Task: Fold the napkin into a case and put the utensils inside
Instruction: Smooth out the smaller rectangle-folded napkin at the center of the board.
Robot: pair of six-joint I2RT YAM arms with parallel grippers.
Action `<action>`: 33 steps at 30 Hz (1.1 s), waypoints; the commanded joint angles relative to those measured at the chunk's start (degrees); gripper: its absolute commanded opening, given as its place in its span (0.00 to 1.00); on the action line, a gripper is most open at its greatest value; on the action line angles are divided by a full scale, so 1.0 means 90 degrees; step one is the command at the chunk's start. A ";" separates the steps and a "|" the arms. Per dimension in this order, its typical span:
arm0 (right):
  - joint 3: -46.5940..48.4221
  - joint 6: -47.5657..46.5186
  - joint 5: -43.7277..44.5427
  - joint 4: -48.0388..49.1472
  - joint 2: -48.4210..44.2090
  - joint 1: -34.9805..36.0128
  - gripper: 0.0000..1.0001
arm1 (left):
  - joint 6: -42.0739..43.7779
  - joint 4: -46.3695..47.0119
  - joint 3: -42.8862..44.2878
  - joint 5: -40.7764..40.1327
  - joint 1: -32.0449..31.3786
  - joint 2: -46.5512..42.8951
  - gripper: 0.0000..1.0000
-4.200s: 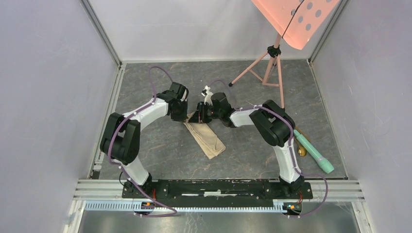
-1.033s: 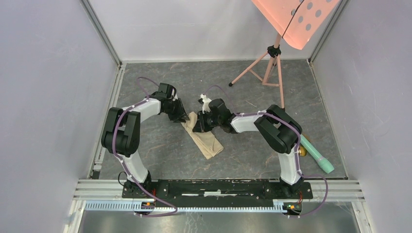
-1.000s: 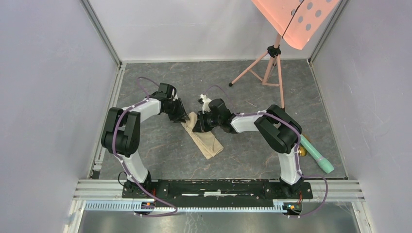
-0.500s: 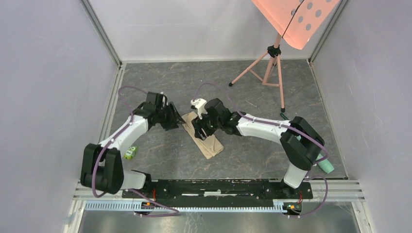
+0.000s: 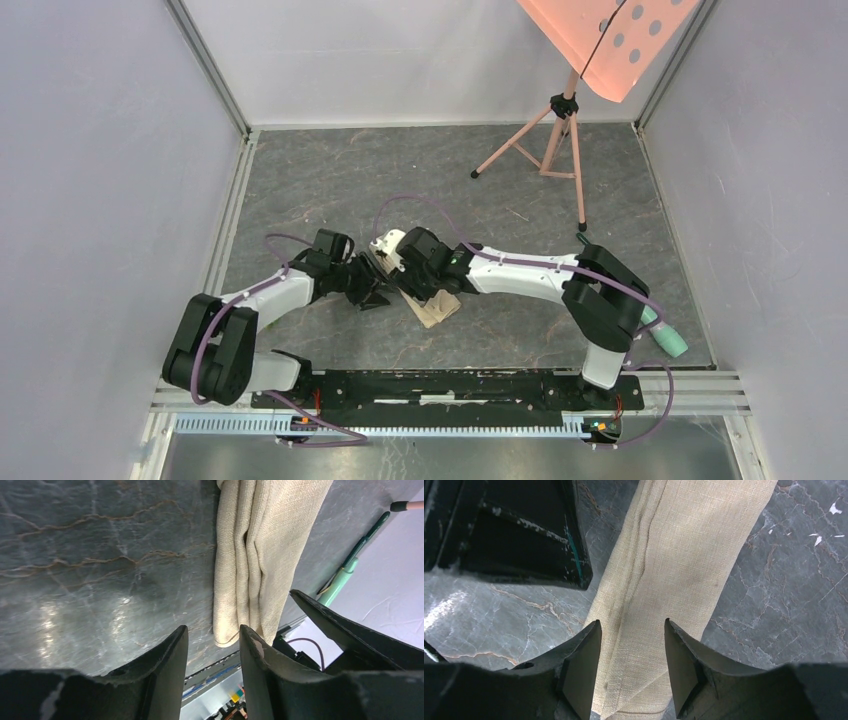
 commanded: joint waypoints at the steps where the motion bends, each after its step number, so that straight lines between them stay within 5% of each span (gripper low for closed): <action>1: 0.0264 -0.0083 0.0397 -0.0035 0.0194 0.0125 0.55 | -0.0817 0.0606 -0.0150 0.0048 -0.0211 0.0132 0.48; 8: 0.0202 -0.0031 0.0736 0.0049 0.0324 0.0260 0.50 | -0.1829 0.1253 -0.0659 -0.0171 -0.0405 0.0200 0.40; 22: 0.0002 0.0121 0.1056 0.0321 0.0497 0.0455 0.48 | -0.2587 0.1866 -0.1015 -0.0470 -0.0654 0.0362 0.41; 33: -0.0054 0.0311 0.1221 0.0492 0.0131 0.0469 0.04 | -0.2694 0.2502 -0.1184 -0.0456 -0.0759 0.0935 0.28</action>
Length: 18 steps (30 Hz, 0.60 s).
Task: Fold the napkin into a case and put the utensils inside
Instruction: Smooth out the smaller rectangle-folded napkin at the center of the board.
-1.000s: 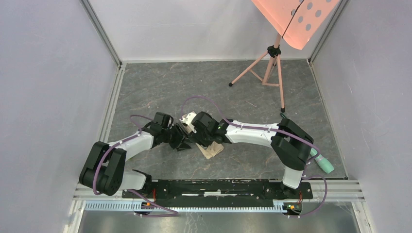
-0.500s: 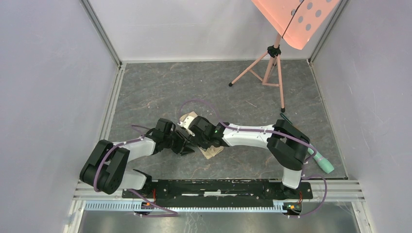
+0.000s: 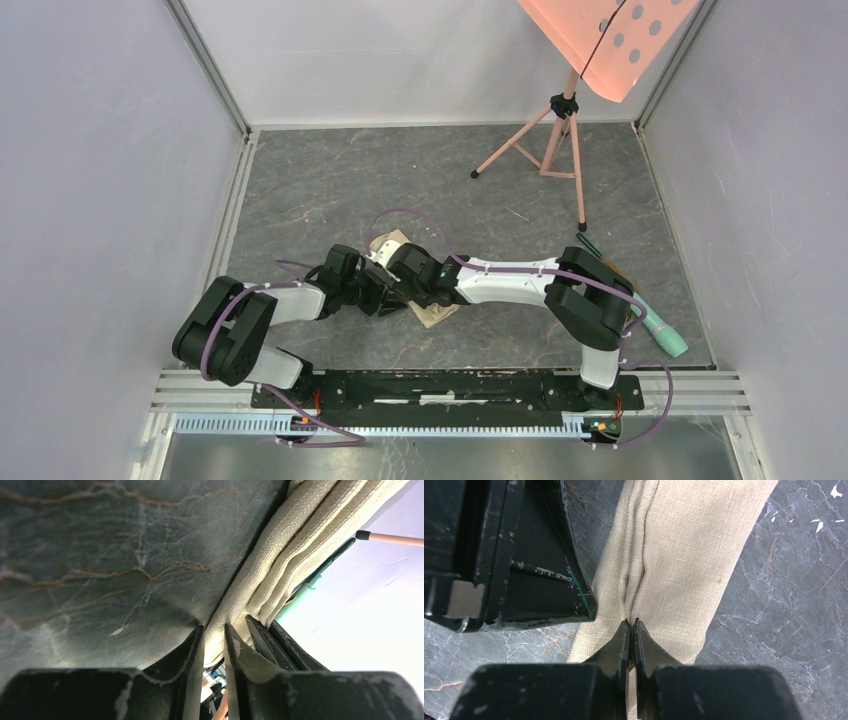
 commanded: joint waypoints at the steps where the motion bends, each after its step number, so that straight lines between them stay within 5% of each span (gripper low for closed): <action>1: 0.0030 0.0152 0.0108 0.0270 -0.0370 0.0029 0.01 | -0.0246 0.0259 -0.0237 -0.0250 -0.0049 0.0321 0.26; 11: 0.0094 0.0653 -0.0532 0.0265 -0.0507 0.0021 0.00 | -0.0443 0.0946 -0.0494 -0.0247 -0.0156 0.0554 0.07; 18: -0.0166 0.1131 -0.0740 0.0624 -0.0290 -0.0017 0.00 | -0.0546 0.1177 -0.0592 -0.0342 -0.0230 0.0454 0.03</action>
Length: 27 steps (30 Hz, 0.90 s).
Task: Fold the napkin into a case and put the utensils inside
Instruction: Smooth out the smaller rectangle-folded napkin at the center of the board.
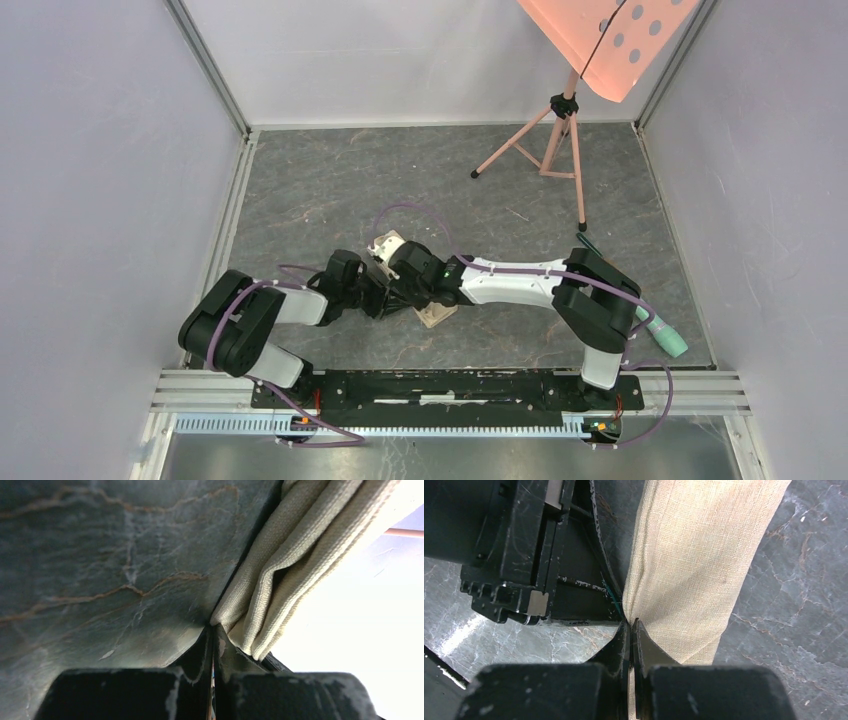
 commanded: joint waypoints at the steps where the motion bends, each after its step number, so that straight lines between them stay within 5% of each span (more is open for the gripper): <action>1: -0.0141 0.0411 -0.0216 0.0462 -0.0027 -0.0028 0.00 | -0.0279 -0.0078 -0.0246 -0.0412 -0.0070 0.0050 0.02; 4: -0.0419 0.0506 -0.0125 0.0735 0.0013 -0.0101 0.00 | -0.0268 -0.0059 -0.0272 -0.0399 -0.0070 0.0003 0.03; 10: -0.0902 0.0601 -0.0219 0.1140 0.0080 -0.0304 0.18 | 0.0276 -0.0458 -0.0229 -0.0345 -0.0037 -0.0456 0.14; 19: -0.1512 0.0741 -0.0715 0.1782 -0.0351 -0.0501 0.37 | 0.2931 -0.3842 0.0962 -0.0361 0.1619 -0.2535 0.26; 27: -0.1571 0.0853 -0.0917 0.2038 -0.0379 -0.0613 0.39 | 0.3537 -0.3185 0.2566 0.0765 0.1900 -0.0575 0.06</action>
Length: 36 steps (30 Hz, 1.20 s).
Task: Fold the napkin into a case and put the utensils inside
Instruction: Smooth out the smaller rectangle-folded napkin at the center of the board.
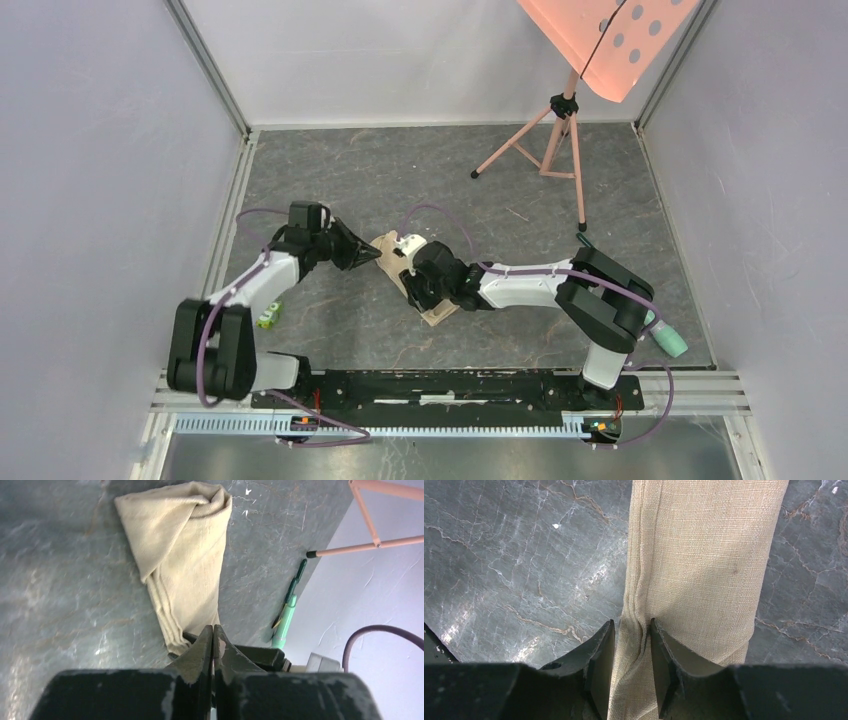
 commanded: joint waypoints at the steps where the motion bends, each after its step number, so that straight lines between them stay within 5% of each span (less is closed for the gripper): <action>1: -0.0097 0.0086 -0.0048 0.0054 -0.0066 -0.0100 0.39 | 0.0729 0.0301 0.0618 0.0706 -0.0006 0.1108 0.05; 8: 0.0075 0.0132 -0.0237 0.0026 -0.0131 -0.0119 0.41 | 0.0949 0.0677 0.1056 0.0446 -0.0064 0.2502 0.02; 11: 0.0269 0.0136 -0.0385 -0.0087 -0.0212 -0.0126 0.42 | 0.1362 0.0087 0.1282 -0.0238 -0.0068 0.2863 0.02; 21: 0.0815 0.0318 -0.1336 0.0119 -0.0069 -0.0586 0.50 | 0.1613 -0.0246 0.1113 -0.0872 0.0014 0.3000 0.02; 28: 0.0220 0.0480 -0.1447 0.0540 0.0244 -0.0634 0.21 | 0.1541 -0.0283 0.1107 -0.0981 0.0128 0.3010 0.02; 36: -0.1459 0.0418 -0.0963 0.1050 -0.0530 -0.0352 0.18 | 0.1451 -0.0240 0.1132 -0.0979 0.0209 0.3192 0.02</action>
